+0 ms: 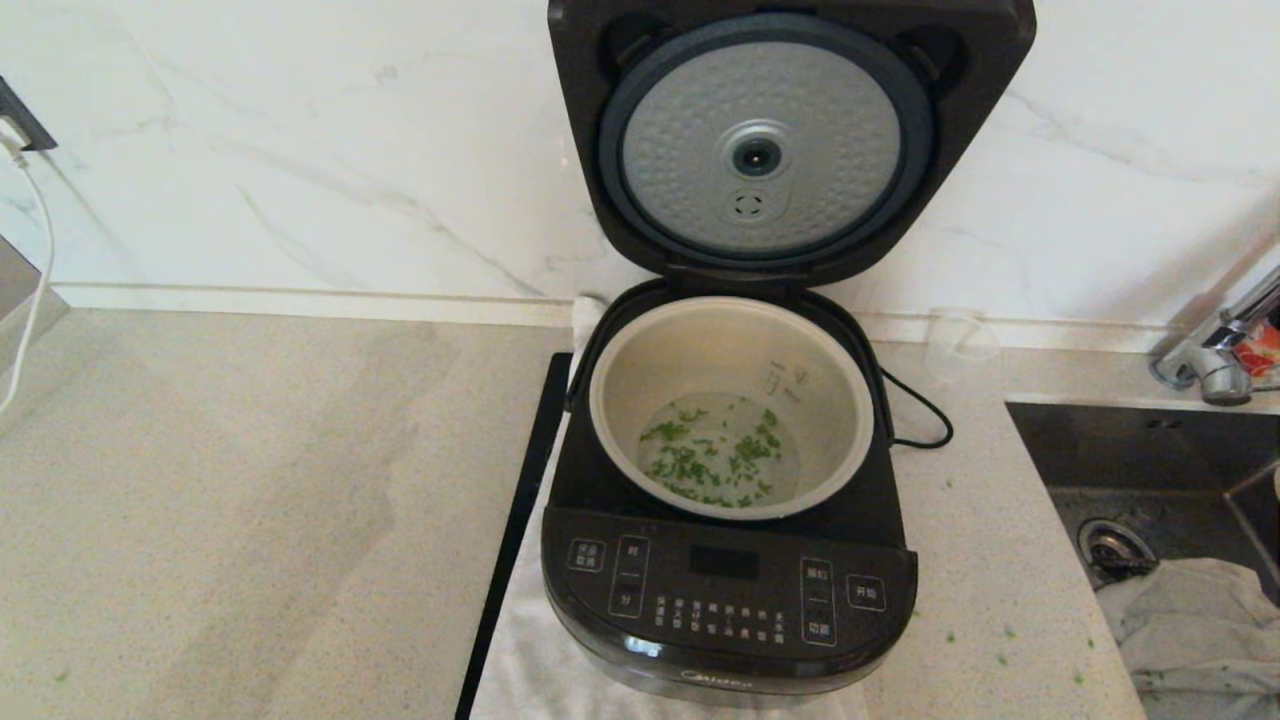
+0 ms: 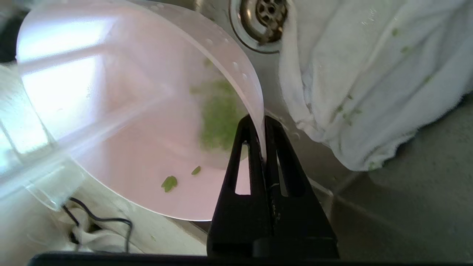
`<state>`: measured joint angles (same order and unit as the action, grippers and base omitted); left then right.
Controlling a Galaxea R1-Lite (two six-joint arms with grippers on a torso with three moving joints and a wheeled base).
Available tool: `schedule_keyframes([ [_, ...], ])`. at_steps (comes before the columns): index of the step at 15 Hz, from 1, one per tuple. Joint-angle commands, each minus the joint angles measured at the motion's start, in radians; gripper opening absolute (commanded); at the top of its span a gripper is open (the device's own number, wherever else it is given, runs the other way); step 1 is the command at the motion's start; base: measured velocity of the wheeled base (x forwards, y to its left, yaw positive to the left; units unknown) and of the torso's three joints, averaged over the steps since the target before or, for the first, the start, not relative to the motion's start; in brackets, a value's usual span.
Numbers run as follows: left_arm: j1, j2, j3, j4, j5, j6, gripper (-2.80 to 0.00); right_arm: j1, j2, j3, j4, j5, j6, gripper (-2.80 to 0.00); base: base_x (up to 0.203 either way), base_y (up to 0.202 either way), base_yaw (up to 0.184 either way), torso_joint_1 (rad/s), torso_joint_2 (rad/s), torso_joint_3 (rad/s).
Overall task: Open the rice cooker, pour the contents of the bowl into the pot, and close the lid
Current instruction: Fill a bowl with water from the tap
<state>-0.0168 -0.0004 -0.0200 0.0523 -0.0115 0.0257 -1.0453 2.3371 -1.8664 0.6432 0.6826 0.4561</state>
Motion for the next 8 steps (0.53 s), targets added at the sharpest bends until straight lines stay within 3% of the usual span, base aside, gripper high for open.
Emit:
schedule_keyframes([
  [1, 0.000, 0.000, 0.000, 0.000, 0.000, 0.000, -2.80, 0.016, 0.016, -0.037, 0.004, 0.003, 0.032, -2.80, 0.000, 0.000, 0.000, 0.000, 0.00, 0.000],
  [8, 0.000, -0.001, 0.000, 0.000, -0.001, 0.000, -2.80, 0.017, 0.015, -0.049, 0.003, -0.001, 0.032, -2.80, 0.000, 0.000, 0.000, 0.000, 0.00, 0.000],
])
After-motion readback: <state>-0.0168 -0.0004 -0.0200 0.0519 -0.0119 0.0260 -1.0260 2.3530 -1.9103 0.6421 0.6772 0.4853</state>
